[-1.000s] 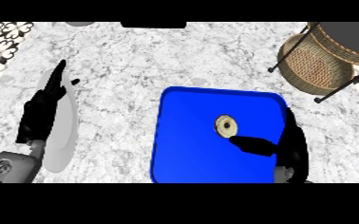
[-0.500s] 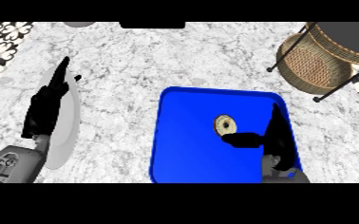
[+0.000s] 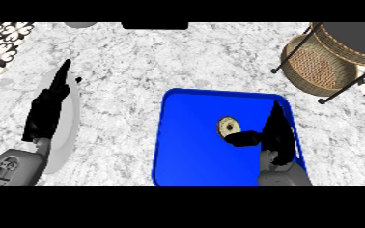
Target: Pick the cupcake from the tray and place it in the tiered basket
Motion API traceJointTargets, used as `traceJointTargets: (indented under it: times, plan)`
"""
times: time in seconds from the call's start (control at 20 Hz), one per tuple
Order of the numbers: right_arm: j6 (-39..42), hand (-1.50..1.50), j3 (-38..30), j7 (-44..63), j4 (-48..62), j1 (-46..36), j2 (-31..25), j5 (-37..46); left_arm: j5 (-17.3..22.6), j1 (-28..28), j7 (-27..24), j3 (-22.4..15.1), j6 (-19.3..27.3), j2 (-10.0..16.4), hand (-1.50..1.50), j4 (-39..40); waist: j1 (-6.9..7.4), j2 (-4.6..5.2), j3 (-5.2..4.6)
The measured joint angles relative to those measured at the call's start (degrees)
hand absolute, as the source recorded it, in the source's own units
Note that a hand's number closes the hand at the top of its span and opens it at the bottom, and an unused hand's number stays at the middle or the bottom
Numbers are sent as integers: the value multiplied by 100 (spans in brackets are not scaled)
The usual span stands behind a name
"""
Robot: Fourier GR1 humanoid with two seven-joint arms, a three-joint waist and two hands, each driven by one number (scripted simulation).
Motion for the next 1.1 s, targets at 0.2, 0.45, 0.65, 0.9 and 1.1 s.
traceJointTargets:
  times: [0.2, 0.45, 0.65, 0.9, 1.1]
  plan:
    - [43, -150, 1, -8, 197, -76, -4, 15, -63, -27, -29, 2, 31, -88, 0, 68, -5, 2, 3]
    - [31, -150, -13, -21, 407, -120, -10, -103, -65, 4, -43, 46, -25, -98, 0, 63, 11, -1, 4]
    - [-54, -150, -15, -33, 644, -199, -12, -224, -85, 93, -112, 55, -86, -92, 0, 32, 37, 1, 5]
    - [-180, -150, 19, -38, 867, -280, -13, -333, -86, 128, -145, 115, -147, -89, 0, 32, 31, -1, 6]
    - [-228, -150, 104, -38, 1040, -333, -16, -464, -169, 99, -140, 105, -104, -161, 0, 57, 22, 0, 8]
